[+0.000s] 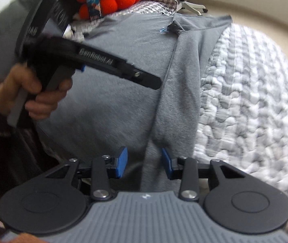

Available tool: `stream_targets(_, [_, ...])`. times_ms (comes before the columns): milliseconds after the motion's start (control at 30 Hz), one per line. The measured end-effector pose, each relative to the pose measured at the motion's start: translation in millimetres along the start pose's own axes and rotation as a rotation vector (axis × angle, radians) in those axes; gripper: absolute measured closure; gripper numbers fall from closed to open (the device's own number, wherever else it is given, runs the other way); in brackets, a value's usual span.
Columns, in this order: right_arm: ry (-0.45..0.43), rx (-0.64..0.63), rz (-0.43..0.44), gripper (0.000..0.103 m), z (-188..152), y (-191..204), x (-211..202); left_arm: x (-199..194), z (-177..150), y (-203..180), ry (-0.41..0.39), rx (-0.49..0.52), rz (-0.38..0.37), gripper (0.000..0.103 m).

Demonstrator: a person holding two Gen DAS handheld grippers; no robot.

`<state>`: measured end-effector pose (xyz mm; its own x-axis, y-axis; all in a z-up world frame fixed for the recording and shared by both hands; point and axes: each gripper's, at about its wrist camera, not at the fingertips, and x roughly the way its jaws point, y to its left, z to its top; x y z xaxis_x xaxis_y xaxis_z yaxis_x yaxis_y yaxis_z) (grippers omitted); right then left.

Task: Fold clothes

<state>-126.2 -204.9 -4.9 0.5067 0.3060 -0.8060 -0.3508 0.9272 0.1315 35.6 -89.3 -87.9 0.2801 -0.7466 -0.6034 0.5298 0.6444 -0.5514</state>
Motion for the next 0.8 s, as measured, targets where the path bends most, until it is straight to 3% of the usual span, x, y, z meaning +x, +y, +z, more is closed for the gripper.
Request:
stream_targets(133, [0.041, -0.091, -0.067, 0.065, -6, 7, 8, 13, -4, 0, 0.005, -0.020, -0.015, 0.074])
stream_targets(167, [0.048, -0.113, -0.084, 0.071, -8, 9, 10, 14, -4, -1, -0.004, -0.015, -0.013, 0.074])
stream_targets(233, [0.047, -0.137, -0.109, 0.093, -10, 10, 9, 15, -5, -2, -0.017, -0.017, -0.011, 0.074])
stream_targets(300, [0.031, -0.111, -0.079, 0.099, -10, 4, 2, 13, -4, -1, -0.022, -0.033, -0.015, 0.073])
stream_targets(433, [-0.025, -0.025, 0.021, 0.099, -6, -16, -16, 4, -1, 2, -0.054, -0.050, -0.007, 0.061])
stream_targets(667, [-0.102, 0.075, 0.174, 0.099, 0, -36, -35, 7, 1, 10, -0.071, -0.126, -0.031, 0.057])
stream_targets(767, [-0.110, 0.088, 0.220, 0.099, 3, -33, -36, 8, -1, 12, -0.084, -0.156, -0.065, 0.061])
stream_targets(800, [-0.109, 0.090, 0.233, 0.099, 4, -32, -35, 6, -2, 11, -0.097, -0.155, -0.077, 0.076])
